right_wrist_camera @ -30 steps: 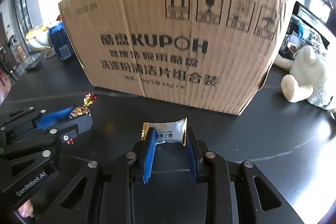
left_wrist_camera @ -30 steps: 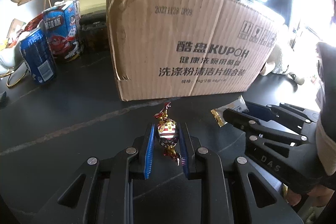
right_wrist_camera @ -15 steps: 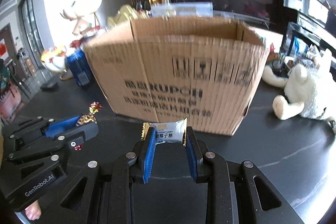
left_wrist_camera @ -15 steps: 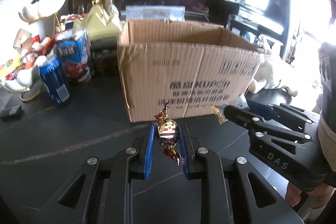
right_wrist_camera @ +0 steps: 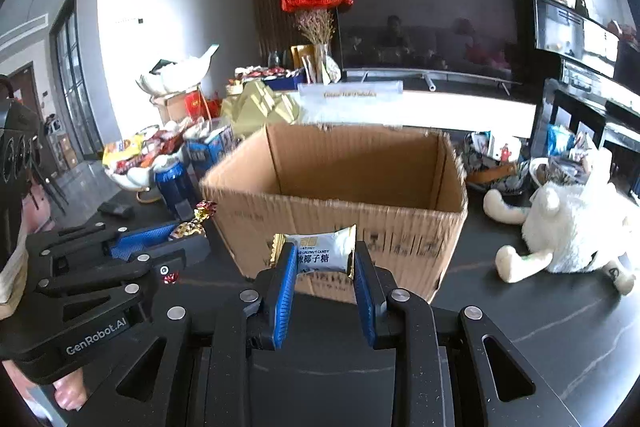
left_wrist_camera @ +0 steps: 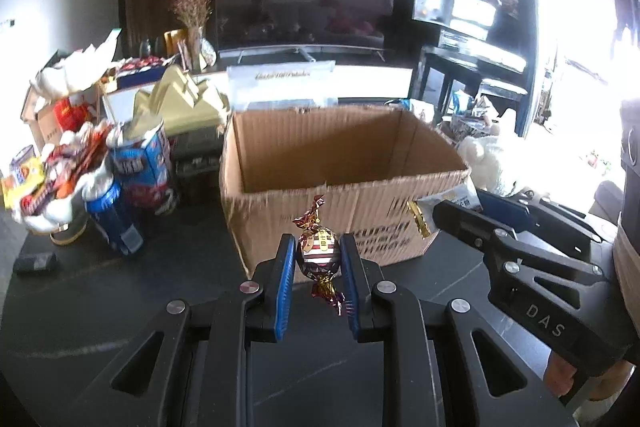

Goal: Organize snacks
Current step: 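Carry both candies into the box while opening both tools to release them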

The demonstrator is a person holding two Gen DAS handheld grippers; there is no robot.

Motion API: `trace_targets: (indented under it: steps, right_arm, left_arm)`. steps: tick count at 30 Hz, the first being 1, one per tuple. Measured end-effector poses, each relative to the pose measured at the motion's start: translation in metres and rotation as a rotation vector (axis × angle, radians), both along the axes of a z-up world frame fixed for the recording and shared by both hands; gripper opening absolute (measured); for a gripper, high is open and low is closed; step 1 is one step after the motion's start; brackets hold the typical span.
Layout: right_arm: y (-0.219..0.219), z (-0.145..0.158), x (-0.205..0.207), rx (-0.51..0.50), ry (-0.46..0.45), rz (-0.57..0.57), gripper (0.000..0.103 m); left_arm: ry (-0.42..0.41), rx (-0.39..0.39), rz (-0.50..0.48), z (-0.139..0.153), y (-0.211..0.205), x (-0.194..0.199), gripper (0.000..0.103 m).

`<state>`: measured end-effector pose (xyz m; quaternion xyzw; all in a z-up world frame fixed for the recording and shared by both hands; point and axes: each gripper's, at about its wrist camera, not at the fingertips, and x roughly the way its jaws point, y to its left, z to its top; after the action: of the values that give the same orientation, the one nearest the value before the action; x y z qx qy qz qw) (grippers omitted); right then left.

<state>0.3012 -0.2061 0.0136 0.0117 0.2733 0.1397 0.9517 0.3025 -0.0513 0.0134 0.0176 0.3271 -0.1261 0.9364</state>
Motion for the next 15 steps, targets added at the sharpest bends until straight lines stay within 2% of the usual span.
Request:
trace_targets:
  steps: [10,15]
  right_arm:
    - [-0.002,0.035,0.029,-0.002,-0.007,-0.032,0.029]
    - [-0.001,0.042,0.047,-0.015,0.000,-0.046,0.029]
  left_arm:
    - [-0.039,0.016,-0.041,0.040,-0.001,0.032,0.023]
    - [-0.006,0.026,-0.058,0.042,-0.002,0.060,0.023]
